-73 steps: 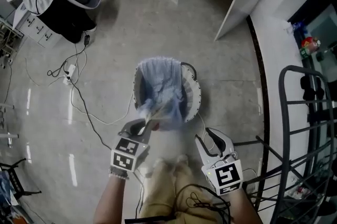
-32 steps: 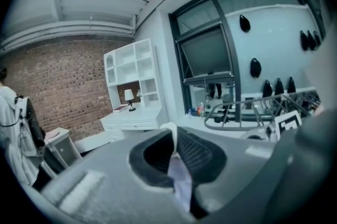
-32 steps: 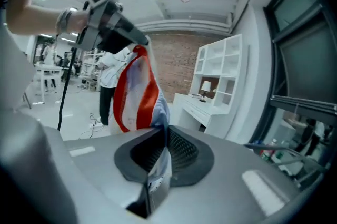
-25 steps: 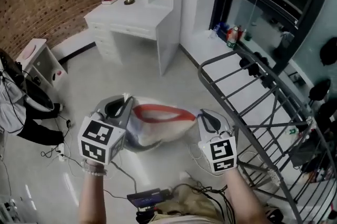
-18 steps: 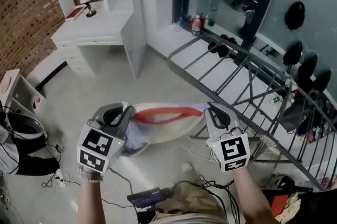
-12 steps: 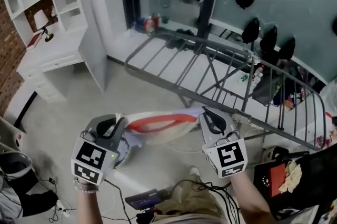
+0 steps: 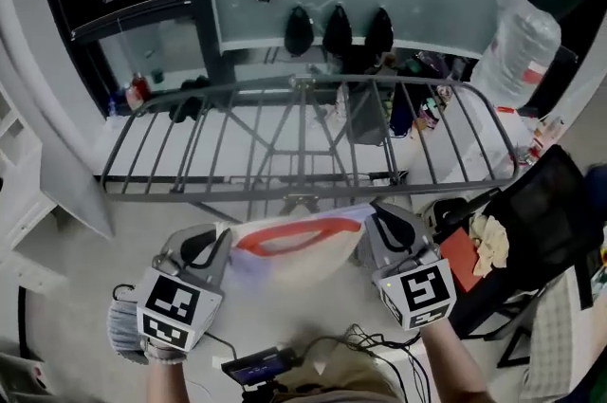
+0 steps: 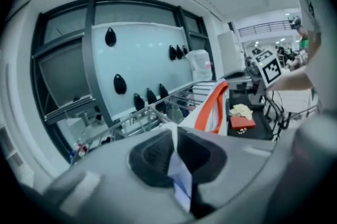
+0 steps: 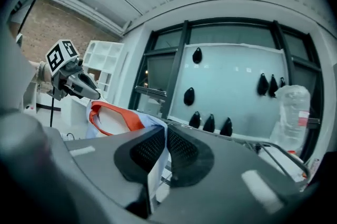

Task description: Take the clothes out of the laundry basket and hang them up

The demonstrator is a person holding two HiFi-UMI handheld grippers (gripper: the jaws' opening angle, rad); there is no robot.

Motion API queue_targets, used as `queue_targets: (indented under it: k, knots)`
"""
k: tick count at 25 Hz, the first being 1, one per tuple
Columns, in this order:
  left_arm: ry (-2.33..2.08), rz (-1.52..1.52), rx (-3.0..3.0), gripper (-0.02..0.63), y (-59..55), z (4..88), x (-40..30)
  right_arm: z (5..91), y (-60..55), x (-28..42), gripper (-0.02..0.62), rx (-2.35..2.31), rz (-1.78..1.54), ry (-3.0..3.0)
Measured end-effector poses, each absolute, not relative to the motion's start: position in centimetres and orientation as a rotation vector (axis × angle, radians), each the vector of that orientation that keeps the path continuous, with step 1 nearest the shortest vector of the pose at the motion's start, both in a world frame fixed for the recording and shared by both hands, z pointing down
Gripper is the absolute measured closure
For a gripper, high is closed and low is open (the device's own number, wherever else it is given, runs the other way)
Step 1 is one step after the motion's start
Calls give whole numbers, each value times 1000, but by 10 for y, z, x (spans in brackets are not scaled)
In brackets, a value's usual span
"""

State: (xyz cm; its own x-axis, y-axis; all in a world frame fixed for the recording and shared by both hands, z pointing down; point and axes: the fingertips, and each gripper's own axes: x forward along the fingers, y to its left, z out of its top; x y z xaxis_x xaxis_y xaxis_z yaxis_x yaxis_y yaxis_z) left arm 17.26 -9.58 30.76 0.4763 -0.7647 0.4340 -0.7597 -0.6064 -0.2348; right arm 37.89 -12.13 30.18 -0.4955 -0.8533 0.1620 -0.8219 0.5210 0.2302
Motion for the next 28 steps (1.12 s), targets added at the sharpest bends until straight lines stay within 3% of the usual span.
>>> queue_targets:
  k: [7, 13, 21, 28]
  knots:
    - [1141, -800, -2723, 603, -140, 297, 339, 283, -127, 548, 578, 1596, -229, -2354]
    - [1051, -790, -2672, 601, -178, 280, 431, 259, -146, 642, 578, 1653, -325, -2298]
    - [1053, -766, -2550, 601, -247, 240, 483, 228, -203, 694, 578, 1698, -409, -2294]
    - [1075, -806, -2524, 601, -356, 242, 484, 234, -314, 693, 578, 1652, -371, -2248]
